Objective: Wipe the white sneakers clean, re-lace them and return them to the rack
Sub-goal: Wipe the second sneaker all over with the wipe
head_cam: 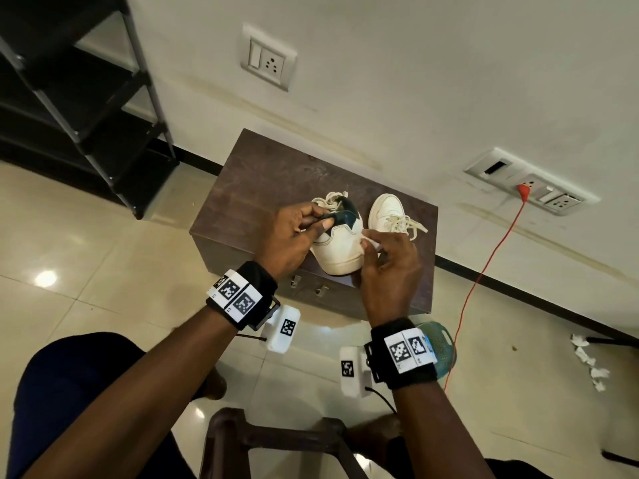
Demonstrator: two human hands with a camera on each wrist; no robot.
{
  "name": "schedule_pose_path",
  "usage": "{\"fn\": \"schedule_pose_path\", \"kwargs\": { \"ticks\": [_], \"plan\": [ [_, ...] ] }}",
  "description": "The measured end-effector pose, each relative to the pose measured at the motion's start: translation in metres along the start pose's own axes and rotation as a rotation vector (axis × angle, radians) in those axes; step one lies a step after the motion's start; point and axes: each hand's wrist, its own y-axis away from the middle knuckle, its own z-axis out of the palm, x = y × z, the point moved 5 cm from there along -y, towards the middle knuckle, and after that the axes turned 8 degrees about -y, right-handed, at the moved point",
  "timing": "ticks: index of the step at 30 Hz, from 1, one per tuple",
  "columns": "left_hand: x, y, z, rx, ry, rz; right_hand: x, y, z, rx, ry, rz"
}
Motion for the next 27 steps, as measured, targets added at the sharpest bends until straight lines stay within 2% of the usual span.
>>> {"fn": "schedule_pose_path", "kwargs": {
  "ticks": [4,6,8,9,14,19,23,24,27],
  "plan": [
    [0.000,0.000,-0.002,0.023,0.005,-0.004,-0.030,0.037,0.009,-0.184,0.068,-0.214],
    [0.000,0.001,0.001,0.006,-0.006,0.004,-0.014,0.032,0.001,-0.138,0.138,-0.188],
    [0.000,0.002,0.005,0.007,-0.015,0.012,0.006,0.019,-0.008,-0.023,0.155,-0.060],
    [0.000,0.001,0.005,0.017,-0.006,0.009,0.009,0.018,-0.008,-0.012,0.131,-0.024],
    [0.006,0.000,-0.003,0.038,0.016,0.021,-0.019,0.051,0.005,-0.173,0.034,-0.196],
    [0.002,0.002,0.008,0.013,0.017,0.018,0.012,0.036,-0.004,0.019,-0.077,0.066],
    [0.002,0.001,0.004,0.024,0.062,0.019,-0.009,0.060,0.003,-0.089,-0.053,-0.062],
    [0.003,0.001,0.003,0.023,0.074,0.022,-0.005,0.062,0.001,-0.074,-0.066,-0.026],
    [0.004,-0.002,0.003,0.024,0.082,0.037,0.012,0.050,-0.007,0.078,-0.244,0.205]
  ]
}}
